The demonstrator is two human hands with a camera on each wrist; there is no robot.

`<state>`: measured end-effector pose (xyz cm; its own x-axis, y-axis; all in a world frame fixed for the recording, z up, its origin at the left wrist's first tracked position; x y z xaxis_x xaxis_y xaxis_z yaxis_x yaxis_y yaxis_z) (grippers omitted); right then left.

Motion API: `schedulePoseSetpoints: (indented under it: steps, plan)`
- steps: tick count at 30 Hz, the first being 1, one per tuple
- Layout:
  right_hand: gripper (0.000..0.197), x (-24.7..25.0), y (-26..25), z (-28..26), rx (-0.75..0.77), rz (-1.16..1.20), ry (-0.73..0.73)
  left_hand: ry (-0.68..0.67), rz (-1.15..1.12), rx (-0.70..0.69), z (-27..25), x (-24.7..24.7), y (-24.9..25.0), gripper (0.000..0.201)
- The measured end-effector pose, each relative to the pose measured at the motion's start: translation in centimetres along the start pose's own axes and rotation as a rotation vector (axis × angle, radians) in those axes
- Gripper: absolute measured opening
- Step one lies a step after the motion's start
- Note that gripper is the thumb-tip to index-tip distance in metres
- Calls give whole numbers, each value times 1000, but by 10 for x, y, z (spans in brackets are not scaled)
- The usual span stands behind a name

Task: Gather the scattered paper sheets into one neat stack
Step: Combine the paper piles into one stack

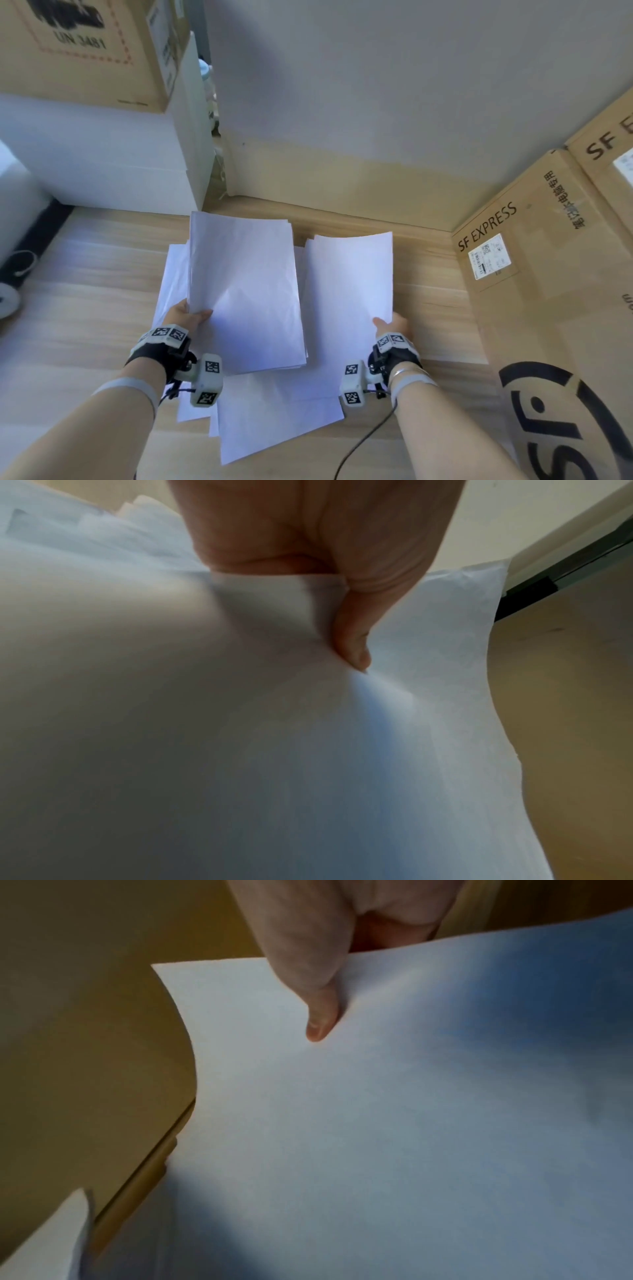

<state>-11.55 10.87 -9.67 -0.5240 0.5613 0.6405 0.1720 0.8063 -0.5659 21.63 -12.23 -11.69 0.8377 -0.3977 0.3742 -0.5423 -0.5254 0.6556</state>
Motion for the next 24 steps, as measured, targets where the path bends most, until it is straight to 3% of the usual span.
schedulePoseSetpoints:
  steps: [10, 24]
  plan:
    - [31, 56, -14, 1, 74, 238, 299, -37, 117, 38, 1, 6, -7, 40]
    - [37, 51, -47, -7, 89, 465, 421, -36, 230, 18, -2, 16, -7, 38]
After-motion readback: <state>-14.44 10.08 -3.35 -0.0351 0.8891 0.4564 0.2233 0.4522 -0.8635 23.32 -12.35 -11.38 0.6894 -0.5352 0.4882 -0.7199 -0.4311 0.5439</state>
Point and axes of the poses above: each hand's wrist, its own z-axis towards the middle knuckle, its own x-axis out of the back of the hand, y = z × x, the point moved 5 cm from there along z, towards the middle knuckle, and after that the axes turned 2 degrees about y, right-handed, at the moved point
